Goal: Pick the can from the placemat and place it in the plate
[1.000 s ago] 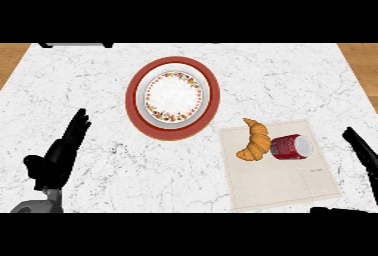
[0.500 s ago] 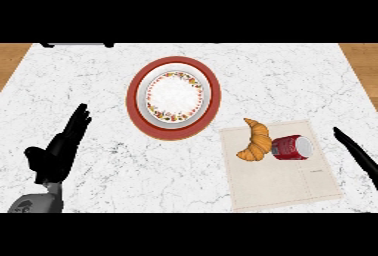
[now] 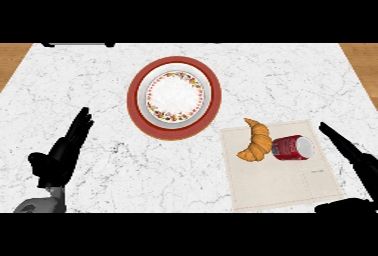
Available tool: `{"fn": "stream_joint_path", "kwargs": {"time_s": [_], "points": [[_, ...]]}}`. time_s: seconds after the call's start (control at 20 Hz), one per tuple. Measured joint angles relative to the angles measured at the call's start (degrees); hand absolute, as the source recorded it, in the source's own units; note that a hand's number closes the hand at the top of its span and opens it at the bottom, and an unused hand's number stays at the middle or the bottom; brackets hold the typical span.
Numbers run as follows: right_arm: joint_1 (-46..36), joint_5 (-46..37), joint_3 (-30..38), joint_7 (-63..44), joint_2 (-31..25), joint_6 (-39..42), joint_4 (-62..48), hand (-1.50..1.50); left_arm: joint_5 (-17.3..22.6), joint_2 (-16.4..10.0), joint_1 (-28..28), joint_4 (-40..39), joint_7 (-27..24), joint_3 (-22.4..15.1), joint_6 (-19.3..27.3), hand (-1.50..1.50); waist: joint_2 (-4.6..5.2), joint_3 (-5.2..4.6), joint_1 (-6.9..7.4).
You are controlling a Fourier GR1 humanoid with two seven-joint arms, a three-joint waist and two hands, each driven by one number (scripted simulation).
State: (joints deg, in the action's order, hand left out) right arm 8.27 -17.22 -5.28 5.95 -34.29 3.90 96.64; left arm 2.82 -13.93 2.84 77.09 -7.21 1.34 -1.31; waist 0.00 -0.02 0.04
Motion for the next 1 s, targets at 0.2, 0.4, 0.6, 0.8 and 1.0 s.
{"fn": "stream_joint_path", "kwargs": {"time_s": [0.2, 0.4, 0.6, 0.8, 1.0], "points": [[-1.4, -3.6, -0.6, -0.7, 2.5, 1.4, -1.7, -1.50, 0.0, -0.5, 0.3, -0.2, -0.1, 1.4, -1.4, 0.00, -0.01, 0.00, -0.03], [-4.5, -7.3, -0.9, -1.9, 6.1, 2.3, -4.5, -1.50, -0.5, -0.1, 0.1, 0.5, 0.2, 2.2, -1.9, 0.00, 0.00, 0.02, 0.02], [-8.5, -10.7, 0.2, -0.1, 8.1, 1.7, -11.5, -1.50, -1.1, 0.6, 0.8, 0.4, 0.9, 2.4, -1.9, 0.00, 0.02, 0.02, 0.09], [-11.3, -14.4, 0.6, -0.8, 10.8, 1.5, -15.0, -1.50, -2.3, 1.4, 0.6, -0.4, 0.3, 2.7, -2.0, 0.00, 0.02, 0.02, 0.08], [-12.4, -15.7, 0.7, 2.3, 11.8, 2.7, -18.2, 1.50, -2.5, 2.0, -0.1, 1.1, 0.7, 2.9, -2.4, 0.00, -0.04, -0.03, 0.09]]}}
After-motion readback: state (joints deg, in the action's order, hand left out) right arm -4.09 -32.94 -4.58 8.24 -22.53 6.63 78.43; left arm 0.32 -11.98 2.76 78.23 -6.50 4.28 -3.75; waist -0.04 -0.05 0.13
